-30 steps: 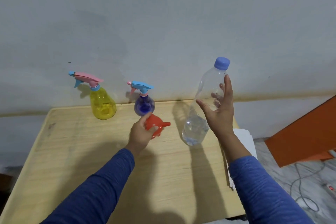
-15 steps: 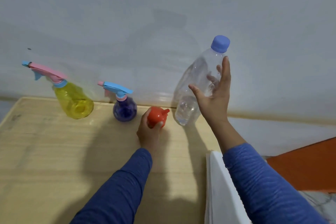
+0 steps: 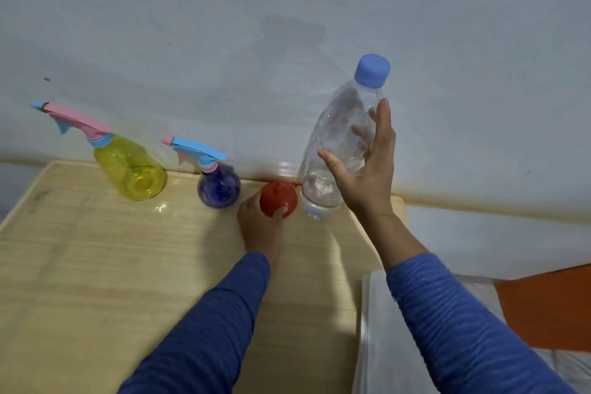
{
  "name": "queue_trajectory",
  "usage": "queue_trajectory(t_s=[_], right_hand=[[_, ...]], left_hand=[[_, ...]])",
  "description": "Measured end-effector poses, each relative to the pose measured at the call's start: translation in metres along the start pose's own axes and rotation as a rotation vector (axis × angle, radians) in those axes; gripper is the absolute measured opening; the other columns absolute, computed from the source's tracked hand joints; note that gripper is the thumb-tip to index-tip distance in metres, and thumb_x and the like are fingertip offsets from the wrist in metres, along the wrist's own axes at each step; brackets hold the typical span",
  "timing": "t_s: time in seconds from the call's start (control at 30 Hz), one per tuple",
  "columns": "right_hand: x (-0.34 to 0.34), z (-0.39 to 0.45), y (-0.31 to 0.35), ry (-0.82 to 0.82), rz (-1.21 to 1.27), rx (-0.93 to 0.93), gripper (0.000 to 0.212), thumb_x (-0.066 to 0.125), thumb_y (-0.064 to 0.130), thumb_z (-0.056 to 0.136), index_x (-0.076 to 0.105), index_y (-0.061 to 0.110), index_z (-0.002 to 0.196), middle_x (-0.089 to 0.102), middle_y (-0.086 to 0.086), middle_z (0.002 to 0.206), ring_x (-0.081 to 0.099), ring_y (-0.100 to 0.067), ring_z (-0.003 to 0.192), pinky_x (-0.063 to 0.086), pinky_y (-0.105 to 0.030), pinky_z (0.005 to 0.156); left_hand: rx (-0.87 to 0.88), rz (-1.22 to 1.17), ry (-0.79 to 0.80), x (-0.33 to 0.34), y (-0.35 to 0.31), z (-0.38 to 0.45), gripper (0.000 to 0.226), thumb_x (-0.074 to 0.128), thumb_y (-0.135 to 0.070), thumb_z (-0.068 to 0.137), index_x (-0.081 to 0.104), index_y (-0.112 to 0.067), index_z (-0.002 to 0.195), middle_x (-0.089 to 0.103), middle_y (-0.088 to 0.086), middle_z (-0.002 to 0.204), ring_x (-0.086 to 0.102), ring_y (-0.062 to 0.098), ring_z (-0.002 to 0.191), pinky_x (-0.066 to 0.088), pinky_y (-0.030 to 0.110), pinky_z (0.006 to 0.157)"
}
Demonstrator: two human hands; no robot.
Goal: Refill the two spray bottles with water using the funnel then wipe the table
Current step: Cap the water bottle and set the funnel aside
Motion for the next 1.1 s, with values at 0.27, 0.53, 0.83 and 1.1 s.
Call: queue_trajectory(t_s=[0.27,0.53,0.83,1.1], right_hand=[[-0.011,-0.04,-0.017,0.148,0.023,0.386,0.118,0.08,0.028,0.071,-0.014,0.049,0.14,0.018,-0.002,0.158,0.035,-0.014,0.137,0.031,-0.014,0.102],[-0.011,-0.089,-0.039,0.778,-0.695,0.735,0.061,0.056,0.034,0.089,0.038,0.005,0.14,0.044,-0.012,0.143,0.04,-0.028,0.132,0.034,-0.031,0.104],[-0.033,-0.102,-0.003,0.851,-1.009,0.777,0.031,0.05,0.035,0.089,0.052,0.006,0.079,0.056,-0.014,0.104,0.05,-0.027,0.089,0.037,-0.029,0.072],[-0.077,-0.154,0.036,0.674,-1.067,0.888,0.034,0.046,0.035,0.092,0.053,0.003,0.087,0.057,-0.01,0.112,0.048,-0.024,0.087,0.041,-0.031,0.077]], left_hand=[[0.016,0.132,0.13,-0.012,-0.002,0.005,0.051,0.071,-0.026,0.073,0.055,-0.017,0.121,0.057,0.004,0.118,0.052,0.023,0.11,0.042,0.038,0.099],[0.12,0.645,0.436,-0.038,-0.01,-0.004,0.04,0.059,-0.028,0.085,0.051,-0.008,0.118,0.055,0.01,0.118,0.054,0.026,0.106,0.045,0.033,0.086],[0.441,0.941,0.591,-0.081,-0.054,-0.036,0.024,0.053,-0.018,0.088,0.058,-0.009,0.11,0.06,0.006,0.106,0.057,0.022,0.086,0.043,0.028,0.068],[0.873,1.014,0.795,-0.055,-0.079,-0.093,0.04,0.055,-0.024,0.089,0.051,-0.012,0.128,0.054,0.008,0.127,0.056,0.025,0.111,0.048,0.033,0.082]])
Point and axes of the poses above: each hand's wrist, its own z-axis towards the middle knuckle, its own x-axis out of the palm, y = z × x, the point moved 2 cm from there along z, towards the middle knuckle
